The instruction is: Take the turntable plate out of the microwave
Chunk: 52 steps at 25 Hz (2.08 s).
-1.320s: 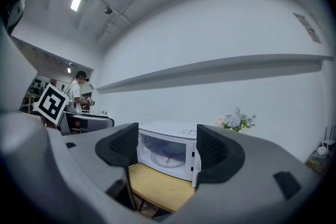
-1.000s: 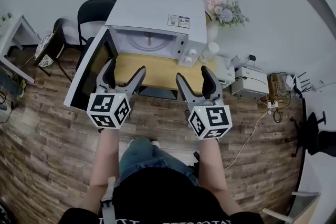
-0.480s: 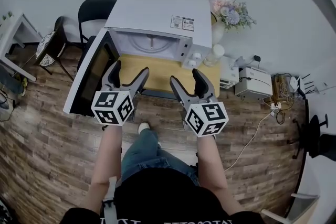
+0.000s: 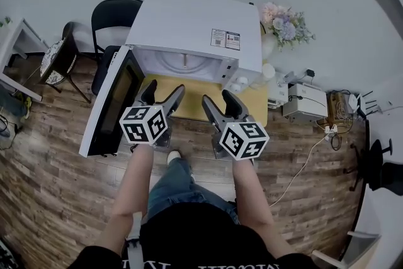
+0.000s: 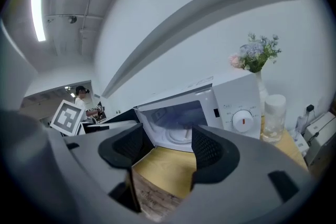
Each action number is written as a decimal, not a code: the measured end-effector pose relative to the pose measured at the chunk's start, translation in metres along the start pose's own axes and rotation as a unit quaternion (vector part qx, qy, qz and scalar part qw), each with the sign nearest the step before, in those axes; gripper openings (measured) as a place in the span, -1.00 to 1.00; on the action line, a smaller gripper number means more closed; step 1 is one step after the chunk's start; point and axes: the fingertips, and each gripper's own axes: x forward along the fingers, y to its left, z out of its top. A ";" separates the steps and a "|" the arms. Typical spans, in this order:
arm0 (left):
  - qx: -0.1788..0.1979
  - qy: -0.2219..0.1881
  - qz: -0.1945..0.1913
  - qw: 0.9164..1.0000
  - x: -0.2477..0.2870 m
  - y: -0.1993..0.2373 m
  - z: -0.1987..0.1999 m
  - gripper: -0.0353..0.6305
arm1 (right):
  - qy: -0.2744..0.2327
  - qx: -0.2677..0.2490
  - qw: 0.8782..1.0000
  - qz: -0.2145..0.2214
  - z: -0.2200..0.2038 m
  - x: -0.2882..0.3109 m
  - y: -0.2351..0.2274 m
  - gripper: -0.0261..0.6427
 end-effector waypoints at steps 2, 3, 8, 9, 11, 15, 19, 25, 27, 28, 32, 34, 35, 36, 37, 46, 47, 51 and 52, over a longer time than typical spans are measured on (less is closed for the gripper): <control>-0.031 0.008 -0.006 0.999 0.013 0.008 -0.005 0.31 | 0.007 0.015 1.000 -0.004 -0.005 0.010 -0.005 -0.04; -0.047 0.011 -0.007 0.999 0.019 0.013 -0.007 0.30 | 0.010 0.022 1.000 -0.006 -0.007 0.015 -0.007 -0.05; -0.123 0.025 -0.014 0.992 0.049 0.034 -0.018 0.27 | 0.022 0.031 0.999 -0.021 -0.016 0.035 -0.013 -0.10; -0.135 0.029 -0.018 0.990 0.054 0.038 -0.021 0.27 | 0.022 0.031 0.999 -0.025 -0.017 0.038 -0.015 -0.11; -0.154 0.038 -0.022 0.987 0.065 0.045 -0.027 0.27 | 0.020 0.036 0.999 -0.033 -0.018 0.045 -0.018 -0.11; -0.184 0.054 -0.032 0.981 0.086 0.059 -0.039 0.27 | 0.013 0.047 0.998 -0.048 -0.021 0.058 -0.026 -0.11; -0.224 0.068 -0.040 0.971 0.104 0.073 -0.051 0.27 | 0.019 0.041 0.997 -0.055 -0.029 0.067 -0.028 -0.11; -0.289 0.061 -0.040 0.954 0.125 0.086 -0.058 0.27 | 0.026 0.046 0.997 -0.062 -0.037 0.075 -0.035 -0.12; -0.309 0.057 -0.038 0.948 0.132 0.087 -0.060 0.27 | 0.027 0.044 0.997 -0.062 -0.037 0.077 -0.038 -0.12; -0.318 0.056 -0.035 0.946 0.134 0.088 -0.062 0.27 | 0.027 0.043 0.997 -0.062 -0.037 0.078 -0.039 -0.13; -0.342 0.045 -0.011 0.939 0.137 0.097 -0.067 0.19 | 0.026 0.038 0.997 -0.063 -0.036 0.077 -0.046 -0.15; -0.351 0.036 -0.001 0.936 0.138 0.099 -0.068 0.12 | 0.024 0.041 0.997 -0.066 -0.035 0.075 -0.052 -0.16; -0.358 0.031 0.004 0.933 0.137 0.100 -0.069 0.07 | 0.024 0.044 0.997 -0.067 -0.036 0.075 -0.054 -0.17; -0.365 0.025 0.007 0.930 0.137 0.102 -0.069 0.04 | 0.025 0.046 0.996 -0.067 -0.038 0.075 -0.055 -0.17; -0.373 0.019 0.010 0.928 0.135 0.105 -0.070 0.01 | 0.027 0.048 0.996 -0.065 -0.040 0.077 -0.056 -0.18; -0.473 0.011 0.082 0.877 0.139 0.128 -0.090 -0.73 | 0.036 0.068 0.996 -0.048 -0.049 0.097 -0.061 -0.24; -0.481 0.007 0.086 0.872 0.139 0.131 -0.091 -0.78 | 0.036 0.070 0.996 -0.046 -0.050 0.099 -0.060 -0.24; -0.505 -0.007 0.087 0.859 0.139 0.136 -0.090 -0.81 | 0.041 0.088 0.994 -0.040 -0.058 0.107 -0.062 -0.27; -0.510 -0.008 0.081 0.856 0.139 0.135 -0.089 -0.82 | 0.042 0.097 0.994 -0.039 -0.060 0.109 -0.063 -0.28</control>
